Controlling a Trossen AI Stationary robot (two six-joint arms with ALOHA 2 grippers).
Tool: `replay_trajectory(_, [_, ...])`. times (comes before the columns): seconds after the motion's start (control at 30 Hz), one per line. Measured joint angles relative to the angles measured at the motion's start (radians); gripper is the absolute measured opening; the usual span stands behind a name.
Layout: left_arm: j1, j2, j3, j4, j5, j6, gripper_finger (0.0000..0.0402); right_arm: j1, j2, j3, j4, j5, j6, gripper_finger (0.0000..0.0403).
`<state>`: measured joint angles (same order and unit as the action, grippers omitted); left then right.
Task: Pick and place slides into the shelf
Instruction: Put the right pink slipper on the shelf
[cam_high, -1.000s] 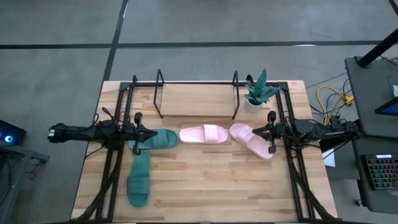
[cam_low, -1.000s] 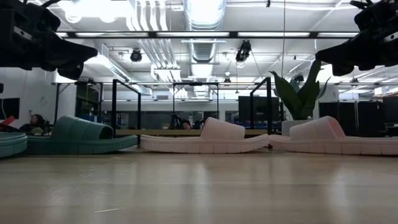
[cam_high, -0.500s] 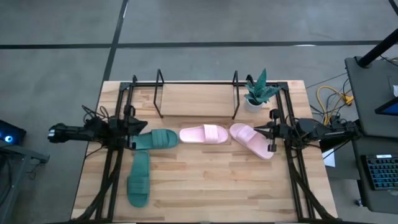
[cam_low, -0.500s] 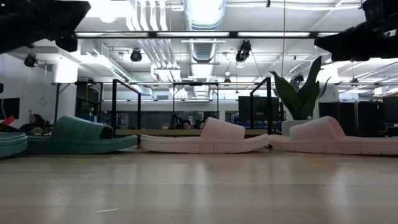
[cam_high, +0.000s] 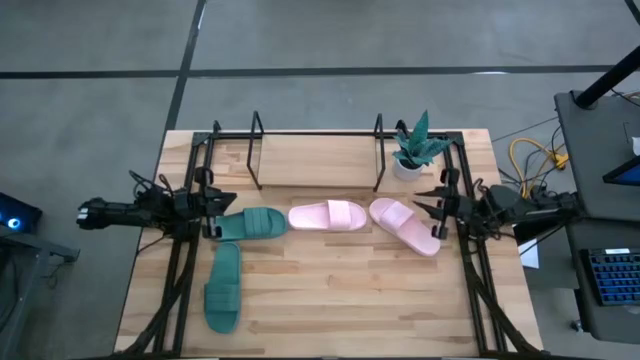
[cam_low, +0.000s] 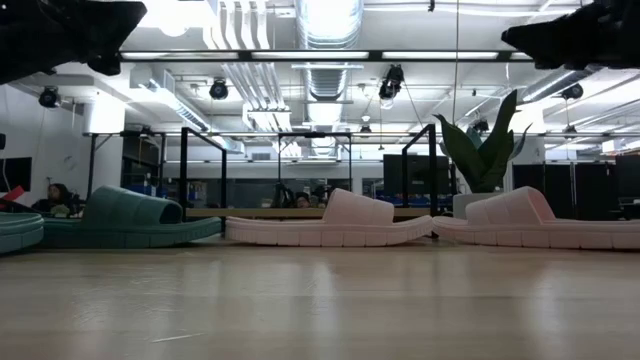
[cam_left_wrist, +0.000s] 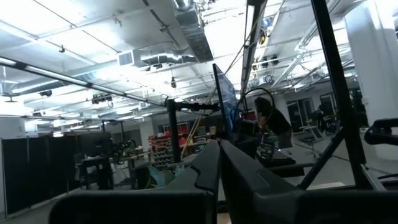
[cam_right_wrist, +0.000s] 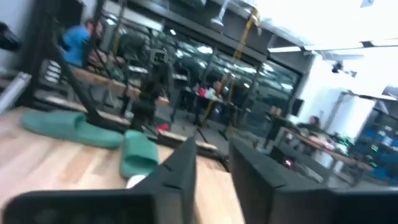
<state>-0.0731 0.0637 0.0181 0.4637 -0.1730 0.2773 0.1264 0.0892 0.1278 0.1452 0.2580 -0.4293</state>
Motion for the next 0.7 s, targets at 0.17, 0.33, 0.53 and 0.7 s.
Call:
replay_trajectory(0.17, [0.0,0.03,0.0,-0.001,0.003,0.001,0.0065,0.0,0.115,0.066,-0.002,0.032,-0.06,0.0173])
replay_trajectory(0.33, [0.0,0.059,0.001,0.03,0.004,-0.003,0.0136,0.0,0.223,0.173,-0.089,0.03,-0.023,0.0211])
replay_trajectory(0.53, [0.0,0.084,-0.002,0.035,0.004,-0.007,0.0168,0.0,0.356,0.329,-0.344,0.031,0.119,0.0214])
replay_trajectory(0.7, [0.0,0.092,-0.002,0.056,0.003,-0.007,0.0168,0.001,0.473,0.432,-0.459,0.031,0.175,0.0214])
